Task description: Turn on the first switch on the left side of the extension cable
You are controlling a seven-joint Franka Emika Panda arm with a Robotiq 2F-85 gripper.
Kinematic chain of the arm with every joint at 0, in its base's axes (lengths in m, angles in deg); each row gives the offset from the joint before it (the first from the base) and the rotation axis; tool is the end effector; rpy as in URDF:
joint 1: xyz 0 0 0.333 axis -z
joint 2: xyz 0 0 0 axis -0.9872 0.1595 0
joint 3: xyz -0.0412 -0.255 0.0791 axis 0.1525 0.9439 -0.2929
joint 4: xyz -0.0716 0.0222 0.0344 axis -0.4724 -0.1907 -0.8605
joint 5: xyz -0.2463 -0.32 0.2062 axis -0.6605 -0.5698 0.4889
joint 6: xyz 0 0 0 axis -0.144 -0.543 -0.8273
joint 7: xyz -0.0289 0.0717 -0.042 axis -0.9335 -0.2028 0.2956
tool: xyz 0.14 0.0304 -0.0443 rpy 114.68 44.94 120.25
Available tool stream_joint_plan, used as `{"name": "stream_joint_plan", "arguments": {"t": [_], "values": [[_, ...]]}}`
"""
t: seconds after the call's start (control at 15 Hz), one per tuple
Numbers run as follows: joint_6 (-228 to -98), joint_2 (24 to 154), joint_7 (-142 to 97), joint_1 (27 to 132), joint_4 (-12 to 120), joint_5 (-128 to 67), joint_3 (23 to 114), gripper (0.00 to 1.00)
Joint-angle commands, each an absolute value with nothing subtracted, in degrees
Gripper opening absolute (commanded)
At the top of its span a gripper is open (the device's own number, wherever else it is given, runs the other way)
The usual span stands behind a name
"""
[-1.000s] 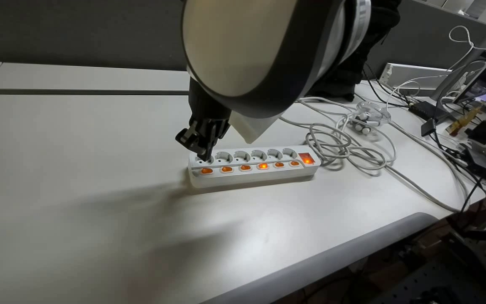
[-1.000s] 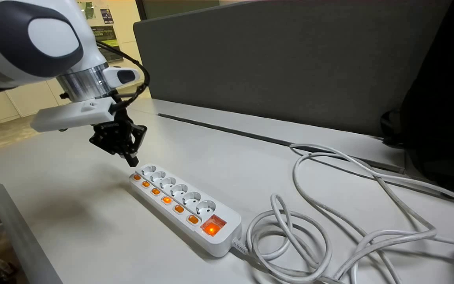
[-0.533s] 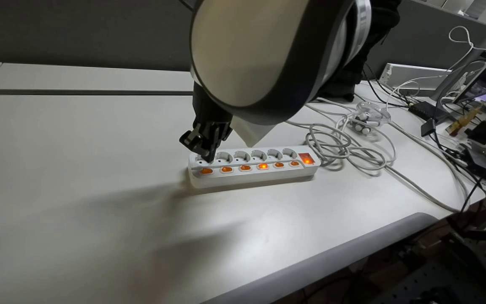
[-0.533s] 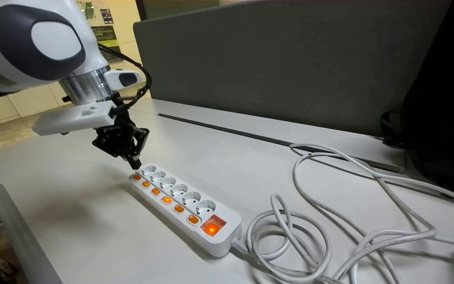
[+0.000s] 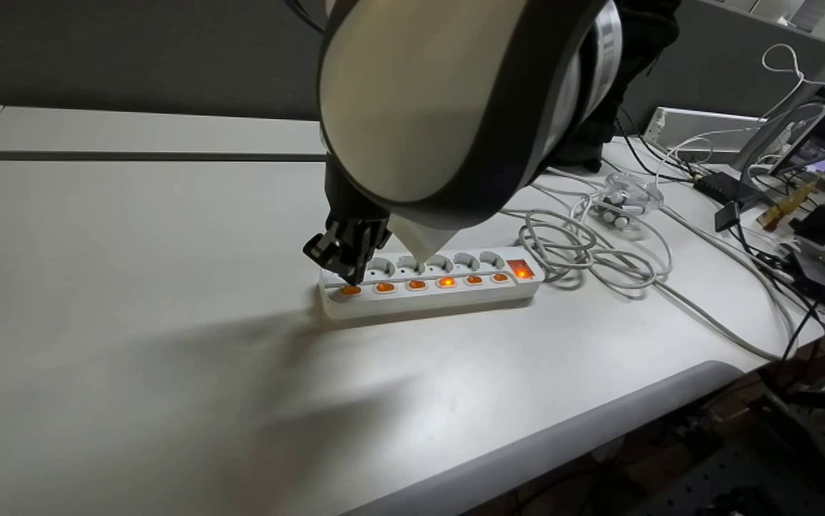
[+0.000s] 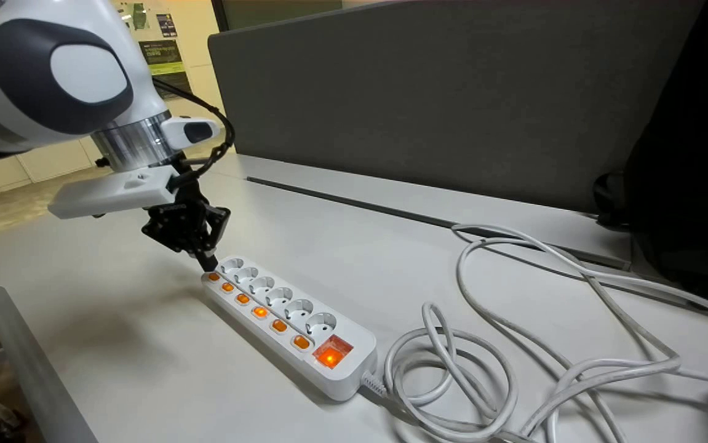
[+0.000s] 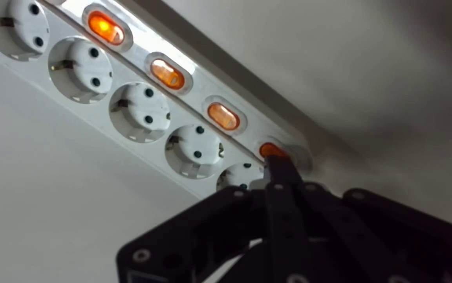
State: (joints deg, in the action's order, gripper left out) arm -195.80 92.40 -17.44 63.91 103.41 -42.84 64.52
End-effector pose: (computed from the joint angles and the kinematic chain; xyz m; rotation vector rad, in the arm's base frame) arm 0.4646 0.1514 0.0229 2.9657 0.8274 0.1644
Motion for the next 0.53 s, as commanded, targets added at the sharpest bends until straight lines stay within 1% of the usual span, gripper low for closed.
{"name": "stream_joint_plan", "arguments": {"t": [0.0, 0.47], "values": [[-196.69, 92.97, -20.62, 62.54, 103.65, -44.97, 66.11, 0.0], [-198.96, 94.73, -19.94, 62.42, 103.49, -44.51, 66.04, 0.0]]}}
